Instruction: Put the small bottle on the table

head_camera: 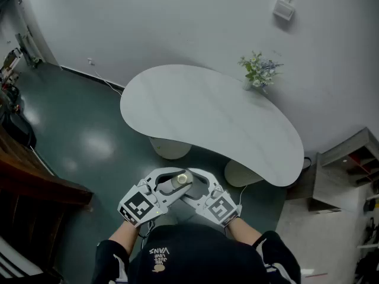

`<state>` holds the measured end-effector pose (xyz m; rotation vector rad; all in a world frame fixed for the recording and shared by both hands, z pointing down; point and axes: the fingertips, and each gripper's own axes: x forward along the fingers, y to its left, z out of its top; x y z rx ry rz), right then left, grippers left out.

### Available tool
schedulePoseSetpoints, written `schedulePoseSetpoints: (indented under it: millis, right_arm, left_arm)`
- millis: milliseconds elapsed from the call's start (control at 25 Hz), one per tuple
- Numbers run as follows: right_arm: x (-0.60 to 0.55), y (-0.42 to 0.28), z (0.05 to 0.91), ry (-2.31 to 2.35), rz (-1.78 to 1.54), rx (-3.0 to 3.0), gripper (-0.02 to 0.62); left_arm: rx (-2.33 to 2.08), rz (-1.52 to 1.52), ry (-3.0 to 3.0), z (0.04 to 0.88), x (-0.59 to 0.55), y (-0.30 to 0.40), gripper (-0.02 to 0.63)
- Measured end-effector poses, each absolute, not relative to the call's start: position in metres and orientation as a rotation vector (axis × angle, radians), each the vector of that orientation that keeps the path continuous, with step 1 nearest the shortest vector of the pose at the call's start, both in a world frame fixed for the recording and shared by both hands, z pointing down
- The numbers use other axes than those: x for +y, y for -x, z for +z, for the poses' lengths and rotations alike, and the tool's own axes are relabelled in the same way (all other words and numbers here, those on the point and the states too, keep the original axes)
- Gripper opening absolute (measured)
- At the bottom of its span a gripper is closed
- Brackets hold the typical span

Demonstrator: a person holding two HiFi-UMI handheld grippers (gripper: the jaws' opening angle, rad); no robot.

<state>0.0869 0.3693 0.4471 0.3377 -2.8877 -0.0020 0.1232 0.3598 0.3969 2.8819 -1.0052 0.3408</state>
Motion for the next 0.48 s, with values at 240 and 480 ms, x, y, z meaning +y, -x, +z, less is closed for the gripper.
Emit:
schedulePoseSetpoints:
  millis: [240,480]
  right_arm:
    - [0.385,-0.1,0.447,-0.327,-0.058,-2.891,0.279]
    - [0.385,-0.098,0.445,-0.329,-0.021,-2.903,0.279]
  left_arm:
    - [-1.025,0.343,-2.892,0.394,0.377,-0.137,0.16]
    - [-1.028,0.343,-2.89,0.394,0.375,-0.135,0.16]
